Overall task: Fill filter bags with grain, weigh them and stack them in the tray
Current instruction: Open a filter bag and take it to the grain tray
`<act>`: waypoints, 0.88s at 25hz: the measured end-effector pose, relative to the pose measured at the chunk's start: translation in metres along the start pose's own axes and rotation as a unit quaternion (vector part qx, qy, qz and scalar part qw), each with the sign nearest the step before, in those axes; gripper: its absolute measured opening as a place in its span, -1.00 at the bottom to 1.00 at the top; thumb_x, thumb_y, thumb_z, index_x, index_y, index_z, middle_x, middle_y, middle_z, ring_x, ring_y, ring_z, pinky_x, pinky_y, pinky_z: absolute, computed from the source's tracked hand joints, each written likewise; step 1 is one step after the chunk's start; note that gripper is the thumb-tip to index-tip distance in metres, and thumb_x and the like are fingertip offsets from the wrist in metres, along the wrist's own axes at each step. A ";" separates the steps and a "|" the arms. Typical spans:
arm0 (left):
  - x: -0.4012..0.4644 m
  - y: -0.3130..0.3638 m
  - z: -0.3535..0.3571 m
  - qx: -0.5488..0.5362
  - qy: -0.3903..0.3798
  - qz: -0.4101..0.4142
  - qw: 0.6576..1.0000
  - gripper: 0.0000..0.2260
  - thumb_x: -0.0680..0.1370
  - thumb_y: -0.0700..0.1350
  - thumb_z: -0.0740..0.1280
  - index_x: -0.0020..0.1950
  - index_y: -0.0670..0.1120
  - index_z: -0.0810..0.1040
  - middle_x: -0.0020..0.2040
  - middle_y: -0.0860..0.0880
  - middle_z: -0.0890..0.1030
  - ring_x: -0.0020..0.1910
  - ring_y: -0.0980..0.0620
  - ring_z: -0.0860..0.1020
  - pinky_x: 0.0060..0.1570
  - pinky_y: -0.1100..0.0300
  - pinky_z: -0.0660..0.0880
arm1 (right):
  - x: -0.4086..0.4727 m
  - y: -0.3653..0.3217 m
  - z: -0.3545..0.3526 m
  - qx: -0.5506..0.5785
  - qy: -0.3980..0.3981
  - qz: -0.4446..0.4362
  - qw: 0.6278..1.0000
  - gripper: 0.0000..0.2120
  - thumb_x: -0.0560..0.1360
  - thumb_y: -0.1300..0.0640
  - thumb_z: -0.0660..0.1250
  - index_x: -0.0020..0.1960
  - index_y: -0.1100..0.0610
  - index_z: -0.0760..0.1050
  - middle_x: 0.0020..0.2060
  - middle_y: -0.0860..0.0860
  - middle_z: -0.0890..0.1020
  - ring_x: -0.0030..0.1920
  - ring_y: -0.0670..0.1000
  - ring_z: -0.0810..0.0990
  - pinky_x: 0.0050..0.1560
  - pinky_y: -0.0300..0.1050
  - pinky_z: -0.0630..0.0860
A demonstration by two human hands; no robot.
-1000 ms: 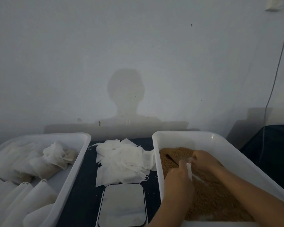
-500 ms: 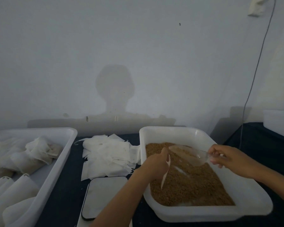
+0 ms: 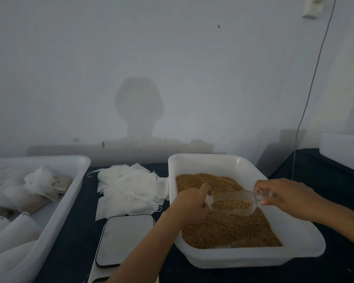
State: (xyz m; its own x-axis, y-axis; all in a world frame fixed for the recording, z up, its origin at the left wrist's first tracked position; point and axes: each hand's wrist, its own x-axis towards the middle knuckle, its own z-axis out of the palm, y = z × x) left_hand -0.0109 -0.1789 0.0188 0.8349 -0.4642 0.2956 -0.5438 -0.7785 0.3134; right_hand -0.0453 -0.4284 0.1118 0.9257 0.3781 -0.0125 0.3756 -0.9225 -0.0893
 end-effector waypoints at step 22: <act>0.002 -0.009 0.007 -0.124 0.050 -0.035 0.990 -0.82 0.52 -0.20 0.27 0.11 -0.11 0.37 -0.32 0.00 0.44 -0.36 0.02 0.41 -0.30 0.11 0.42 | 0.025 -0.030 -0.043 -0.177 -0.007 -0.031 0.984 -0.85 0.57 0.12 0.27 0.02 -0.14 0.45 -0.13 -0.15 0.52 -0.09 -0.14 0.53 -0.06 -0.17 0.51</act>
State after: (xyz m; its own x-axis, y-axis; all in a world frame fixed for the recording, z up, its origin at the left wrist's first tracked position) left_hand -0.0042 -0.1757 0.0101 0.8655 -0.3590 0.3492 -0.4992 -0.6740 0.5445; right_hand -0.0311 -0.3943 0.1571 0.9008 0.4332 -0.0318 0.4258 -0.8662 0.2616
